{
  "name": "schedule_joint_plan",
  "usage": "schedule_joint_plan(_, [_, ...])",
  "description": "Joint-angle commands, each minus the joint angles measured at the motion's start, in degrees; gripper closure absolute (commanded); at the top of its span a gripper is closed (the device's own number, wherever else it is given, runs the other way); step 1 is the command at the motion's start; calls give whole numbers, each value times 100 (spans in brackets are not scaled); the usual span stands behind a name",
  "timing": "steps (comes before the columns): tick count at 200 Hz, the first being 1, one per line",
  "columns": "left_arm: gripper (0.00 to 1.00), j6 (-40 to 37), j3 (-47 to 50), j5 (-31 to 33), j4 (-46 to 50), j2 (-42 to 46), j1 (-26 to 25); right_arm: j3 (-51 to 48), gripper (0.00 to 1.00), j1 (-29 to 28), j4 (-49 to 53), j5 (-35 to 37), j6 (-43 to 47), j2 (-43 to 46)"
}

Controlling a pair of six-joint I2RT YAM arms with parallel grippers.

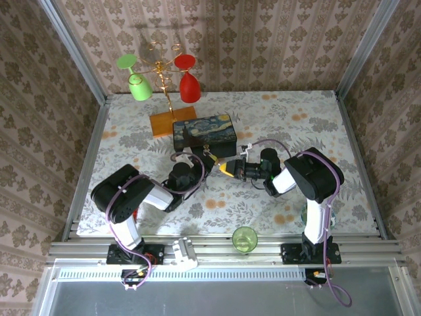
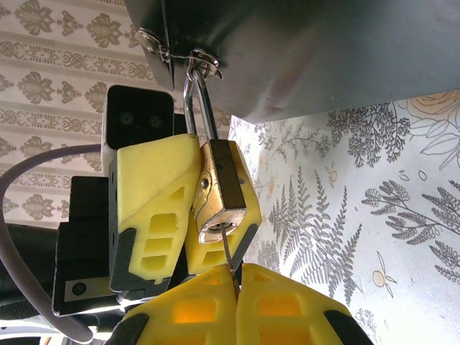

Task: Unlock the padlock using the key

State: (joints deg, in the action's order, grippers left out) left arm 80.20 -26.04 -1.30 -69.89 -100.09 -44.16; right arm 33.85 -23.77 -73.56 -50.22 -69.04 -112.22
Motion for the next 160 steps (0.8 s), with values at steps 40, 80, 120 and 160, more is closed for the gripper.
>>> schedule_joint_plan(40, [100, 14, -385, -318, -487, 99, -312, 503, 100, -267, -241, -27, -302, 48])
schedule_joint_plan(80, [100, -49, -192, -283, -515, 222, -203, 436, 100, -50, -212, -107, -770, 293])
schedule_joint_plan(120, [100, -1, -221, -362, -525, 203, -180, 549, 100, -118, -208, -76, -1398, 104])
schedule_joint_plan(160, [100, 33, -216, -388, -519, 248, -198, 430, 100, -119, -202, 320, -1304, 3])
